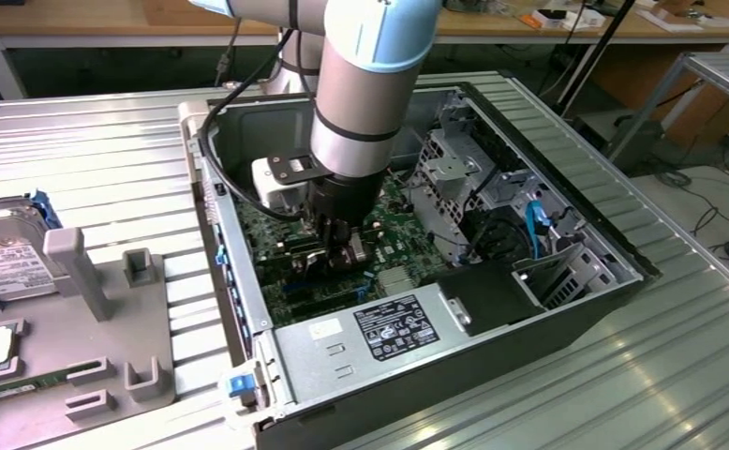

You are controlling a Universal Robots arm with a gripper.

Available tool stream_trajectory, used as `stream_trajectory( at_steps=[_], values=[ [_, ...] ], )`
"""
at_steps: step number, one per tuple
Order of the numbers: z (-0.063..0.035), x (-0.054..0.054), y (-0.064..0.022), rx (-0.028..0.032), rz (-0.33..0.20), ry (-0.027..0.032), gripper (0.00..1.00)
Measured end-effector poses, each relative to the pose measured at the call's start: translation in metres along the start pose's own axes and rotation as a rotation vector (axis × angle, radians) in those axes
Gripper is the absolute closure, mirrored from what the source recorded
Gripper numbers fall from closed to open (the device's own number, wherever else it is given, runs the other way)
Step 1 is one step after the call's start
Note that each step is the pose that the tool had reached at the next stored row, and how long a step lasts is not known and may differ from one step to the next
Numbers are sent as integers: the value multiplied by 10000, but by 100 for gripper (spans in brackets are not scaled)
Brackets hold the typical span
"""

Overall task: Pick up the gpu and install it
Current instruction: 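Insert the gpu into the slot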

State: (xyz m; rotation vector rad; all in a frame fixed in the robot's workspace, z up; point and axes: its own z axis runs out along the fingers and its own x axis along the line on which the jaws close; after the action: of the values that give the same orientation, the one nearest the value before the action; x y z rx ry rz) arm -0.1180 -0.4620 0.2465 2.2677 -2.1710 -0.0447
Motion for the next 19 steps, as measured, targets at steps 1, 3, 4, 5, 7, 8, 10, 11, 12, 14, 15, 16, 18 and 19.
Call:
stream_trajectory(
  at_steps=[1,3,4,5,7,8,10,11,12,14,15,16,18,19],
  values=[
    [1,-1,7,6,-2,1,73],
    [2,-3,16,5,0,59,73],
    [2,-4,16,6,0,80,73],
    [2,-4,17,4,1,96,73],
    [2,-4,17,4,2,98,73],
    [2,-4,17,4,2,98,73],
    [2,-4,17,4,2,98,73],
    [1,-4,18,0,2,101,73],
    [2,-4,21,-2,6,99,73],
    [1,-4,17,3,2,99,55],
    [-1,-4,16,-2,10,101,48],
    [-40,-5,17,-7,28,102,48],
    [-156,-7,19,-12,63,99,48],
    [-186,-7,20,-12,81,100,48]
  ],
)
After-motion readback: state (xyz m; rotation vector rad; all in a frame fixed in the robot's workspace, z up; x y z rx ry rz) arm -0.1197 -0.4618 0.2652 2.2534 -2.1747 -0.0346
